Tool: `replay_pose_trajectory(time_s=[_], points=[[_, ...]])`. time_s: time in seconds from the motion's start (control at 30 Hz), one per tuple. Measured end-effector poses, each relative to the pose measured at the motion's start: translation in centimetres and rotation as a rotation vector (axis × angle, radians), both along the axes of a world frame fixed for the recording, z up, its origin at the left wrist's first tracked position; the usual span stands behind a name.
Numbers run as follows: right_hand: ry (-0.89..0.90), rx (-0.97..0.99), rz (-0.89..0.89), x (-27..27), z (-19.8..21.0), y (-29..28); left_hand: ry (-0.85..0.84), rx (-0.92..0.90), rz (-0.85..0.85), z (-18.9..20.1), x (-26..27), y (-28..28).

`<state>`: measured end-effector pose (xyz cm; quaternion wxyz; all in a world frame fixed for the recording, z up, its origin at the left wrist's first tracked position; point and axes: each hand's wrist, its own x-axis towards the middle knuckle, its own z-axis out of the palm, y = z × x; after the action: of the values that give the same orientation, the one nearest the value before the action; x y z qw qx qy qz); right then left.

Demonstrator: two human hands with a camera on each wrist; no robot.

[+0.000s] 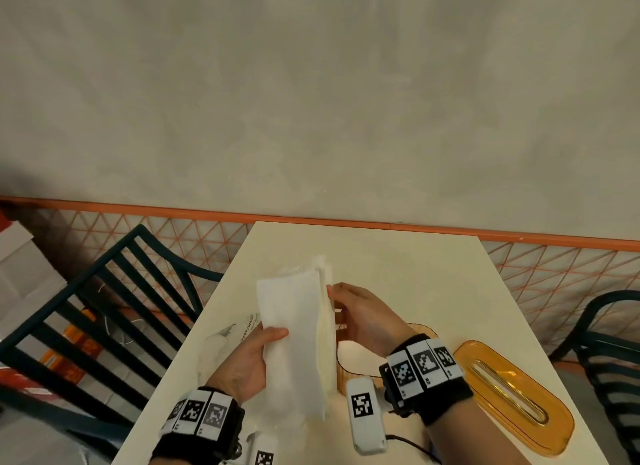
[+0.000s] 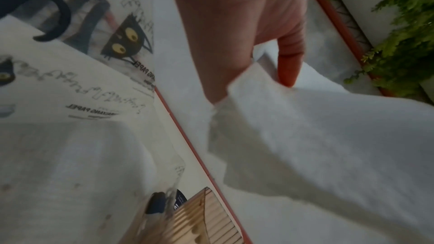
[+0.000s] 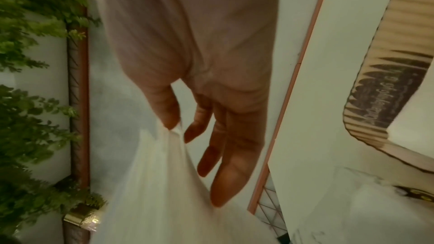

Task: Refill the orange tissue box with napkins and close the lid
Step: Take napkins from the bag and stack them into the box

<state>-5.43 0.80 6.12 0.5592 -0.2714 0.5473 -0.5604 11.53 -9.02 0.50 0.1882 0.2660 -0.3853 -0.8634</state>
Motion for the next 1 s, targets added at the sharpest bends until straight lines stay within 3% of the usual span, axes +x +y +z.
replay_pose_trajectory(time_s=[0.17,0.3,0.37,0.43,0.53,0.63,0.77,1.0], points=[[-0.007,-0.034,-0.094,-0.1,-0.1,0.5,-0.124,-0.146,0.054,0.4,0.0,0.2],[0.102,0.009,-0.115,-0.1,-0.9,0.5,-0.331,-0.422,0.051,1.5,-0.8,0.8],[0.102,0.006,-0.149,-0.2,-1.3,0.2,-0.407,-0.476,0.104,1.8,-0.8,0.6],[0.030,-0.025,-0.198,-0.4,-1.9,0.0,-0.360,-0.346,0.187,1.4,-0.1,0.4],[-0.116,-0.083,-0.303,-0.3,-2.5,-0.2,-0.191,0.065,0.277,0.0,1.6,1.4],[-0.216,-0.115,-0.339,0.4,-3.0,-0.2,0.010,0.305,0.241,-0.8,1.6,3.6],[-0.187,-0.114,-0.230,0.8,-3.0,1.1,0.044,0.258,0.260,0.3,0.7,4.0],[-0.108,-0.039,-0.098,-3.8,-1.1,4.3,0.022,0.072,0.175,0.7,1.8,2.0]])
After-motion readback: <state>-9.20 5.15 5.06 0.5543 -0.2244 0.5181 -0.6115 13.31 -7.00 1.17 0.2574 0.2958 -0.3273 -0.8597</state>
